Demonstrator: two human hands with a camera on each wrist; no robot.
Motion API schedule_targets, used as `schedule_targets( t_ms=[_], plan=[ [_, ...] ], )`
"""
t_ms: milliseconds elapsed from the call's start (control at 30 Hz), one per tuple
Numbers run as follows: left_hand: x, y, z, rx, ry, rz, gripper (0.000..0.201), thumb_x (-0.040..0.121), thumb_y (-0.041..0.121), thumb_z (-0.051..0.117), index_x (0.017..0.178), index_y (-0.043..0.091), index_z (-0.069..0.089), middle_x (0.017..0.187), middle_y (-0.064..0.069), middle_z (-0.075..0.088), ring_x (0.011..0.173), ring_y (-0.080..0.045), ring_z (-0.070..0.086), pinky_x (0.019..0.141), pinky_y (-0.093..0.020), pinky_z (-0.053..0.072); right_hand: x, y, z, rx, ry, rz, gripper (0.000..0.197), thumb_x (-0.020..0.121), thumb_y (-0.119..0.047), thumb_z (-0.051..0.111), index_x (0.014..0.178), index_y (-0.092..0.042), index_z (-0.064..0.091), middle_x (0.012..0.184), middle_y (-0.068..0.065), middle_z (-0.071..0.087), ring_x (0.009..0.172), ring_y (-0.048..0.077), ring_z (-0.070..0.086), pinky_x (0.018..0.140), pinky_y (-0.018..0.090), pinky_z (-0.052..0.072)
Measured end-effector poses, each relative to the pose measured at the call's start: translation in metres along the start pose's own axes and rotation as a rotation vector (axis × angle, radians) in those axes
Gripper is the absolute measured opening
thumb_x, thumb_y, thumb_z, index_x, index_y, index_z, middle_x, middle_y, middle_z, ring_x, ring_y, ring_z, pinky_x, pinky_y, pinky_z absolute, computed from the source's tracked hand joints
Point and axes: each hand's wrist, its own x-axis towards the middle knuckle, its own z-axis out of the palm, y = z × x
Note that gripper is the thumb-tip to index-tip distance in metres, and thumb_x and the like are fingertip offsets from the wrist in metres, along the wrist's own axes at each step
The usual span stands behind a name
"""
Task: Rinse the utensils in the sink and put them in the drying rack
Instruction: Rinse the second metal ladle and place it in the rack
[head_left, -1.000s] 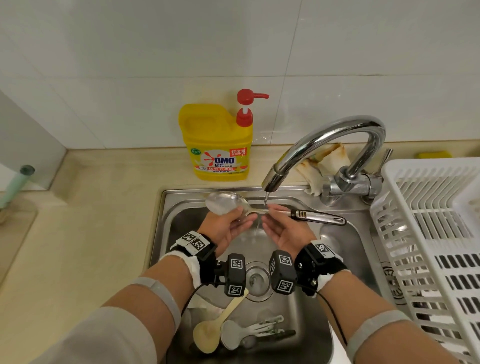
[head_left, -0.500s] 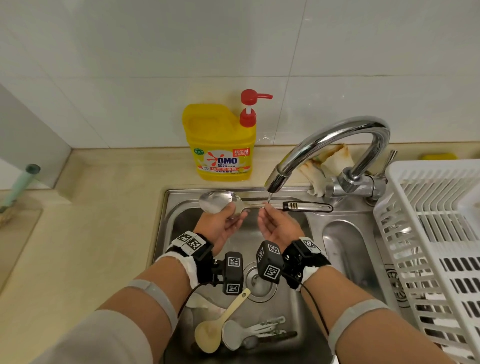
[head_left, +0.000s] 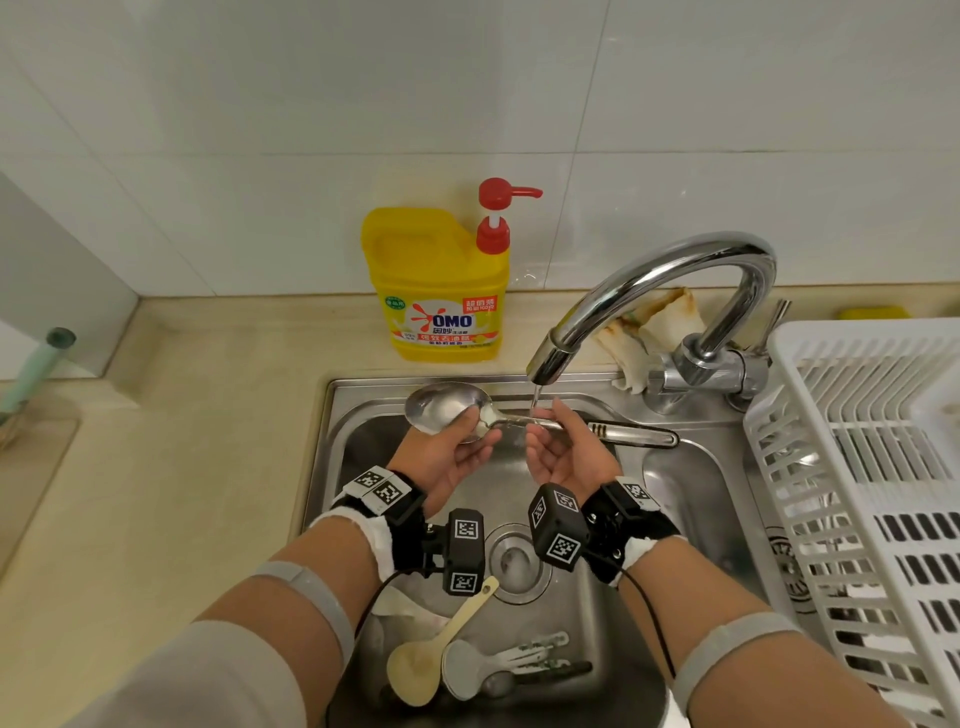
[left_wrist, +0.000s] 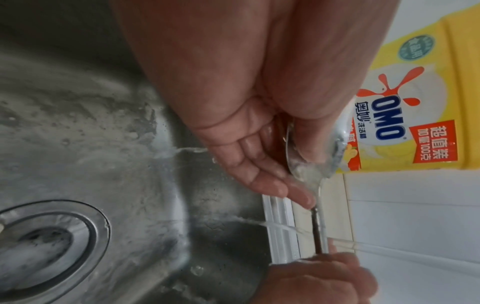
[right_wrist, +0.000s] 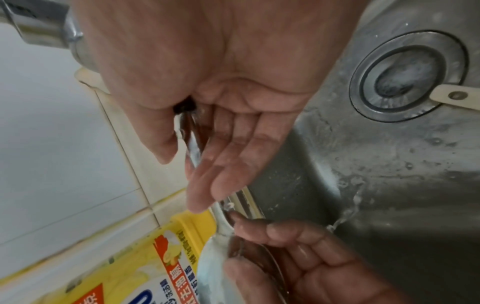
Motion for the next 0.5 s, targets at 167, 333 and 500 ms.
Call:
schedule_targets(
  t_ms=[167,333,500],
  plan=[
    [-0.003,-0.002,0.003,-0.075,-0.071,0.019,0.035,0.082,0.019,0.074,0.112,0.006,0.065,0.117,-0.014,0.071,0.112,-0.029,0.069,0.09,-0.032,0.059,-0.004,-0.003,-0.006,0.049,0.002,-0.014,0.024,0.093,-0.031,0.067,0.092,-0.008,0.072,0.067,0.007,0.069,0.055,0.013,0.067,0.051,0.024,0.058],
    [-0.002,-0.002,0.007,-0.19,-0.059,-0.052,0.054,0.089,0.033,0.069,0.127,-0.002,0.056,0.123,-0.027,0.066,0.116,-0.031,0.067,0.095,-0.035,0.056,-0.006,-0.006,-0.015,0.0,-0.02,-0.069,0.018,0.096,-0.021,0.062,0.099,-0.005,0.071,0.072,0.007,0.069,0.057,0.011,0.065,0.054,0.022,0.057],
    [0.008,-0.004,0.007,-0.273,0.017,-0.052,0.041,0.098,0.005,0.055,0.136,-0.009,0.049,0.126,-0.026,0.064,0.107,-0.03,0.07,0.08,-0.032,0.062,-0.006,-0.009,-0.028,-0.036,0.017,-0.095,0.01,0.094,-0.013,0.065,0.097,-0.004,0.067,0.076,0.01,0.072,0.061,0.013,0.069,0.057,0.023,0.058]
  ],
)
